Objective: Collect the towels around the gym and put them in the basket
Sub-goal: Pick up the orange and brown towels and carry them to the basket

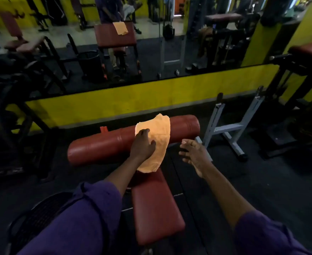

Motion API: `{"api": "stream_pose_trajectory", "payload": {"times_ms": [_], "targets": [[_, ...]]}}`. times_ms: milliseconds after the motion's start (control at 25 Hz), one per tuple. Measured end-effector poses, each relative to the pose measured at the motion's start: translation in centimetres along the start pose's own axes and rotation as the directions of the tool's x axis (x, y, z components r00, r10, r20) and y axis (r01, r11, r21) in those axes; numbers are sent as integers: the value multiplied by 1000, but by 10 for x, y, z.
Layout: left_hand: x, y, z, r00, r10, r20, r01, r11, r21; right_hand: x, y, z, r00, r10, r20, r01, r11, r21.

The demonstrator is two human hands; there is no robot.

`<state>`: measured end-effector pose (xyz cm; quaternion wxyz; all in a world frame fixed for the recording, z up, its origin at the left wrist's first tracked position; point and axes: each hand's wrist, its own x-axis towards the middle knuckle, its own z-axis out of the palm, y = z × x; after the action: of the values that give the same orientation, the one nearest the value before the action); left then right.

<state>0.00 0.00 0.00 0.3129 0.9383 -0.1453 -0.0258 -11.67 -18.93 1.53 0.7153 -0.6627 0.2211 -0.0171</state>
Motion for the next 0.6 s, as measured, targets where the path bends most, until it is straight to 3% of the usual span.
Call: {"api": "stream_pose_trajectory", "payload": {"times_ms": [160,280,400,600], "targets": [[46,-2,18,981,130,145,-172,929,327,15,16,1,995,55,-88,-57,998,-25],[78,-15,25,952,145,271,-276,791,546,27,23,6,984,92,-152,-93,996,-1],[100,-34,25,911,195,363,-380,737,558,39,23,15,974,121,-193,-119,993,22],[106,-48,28,861,358,360,-502,708,496,51,30,29,948,175,-267,-155,983,95]]}}
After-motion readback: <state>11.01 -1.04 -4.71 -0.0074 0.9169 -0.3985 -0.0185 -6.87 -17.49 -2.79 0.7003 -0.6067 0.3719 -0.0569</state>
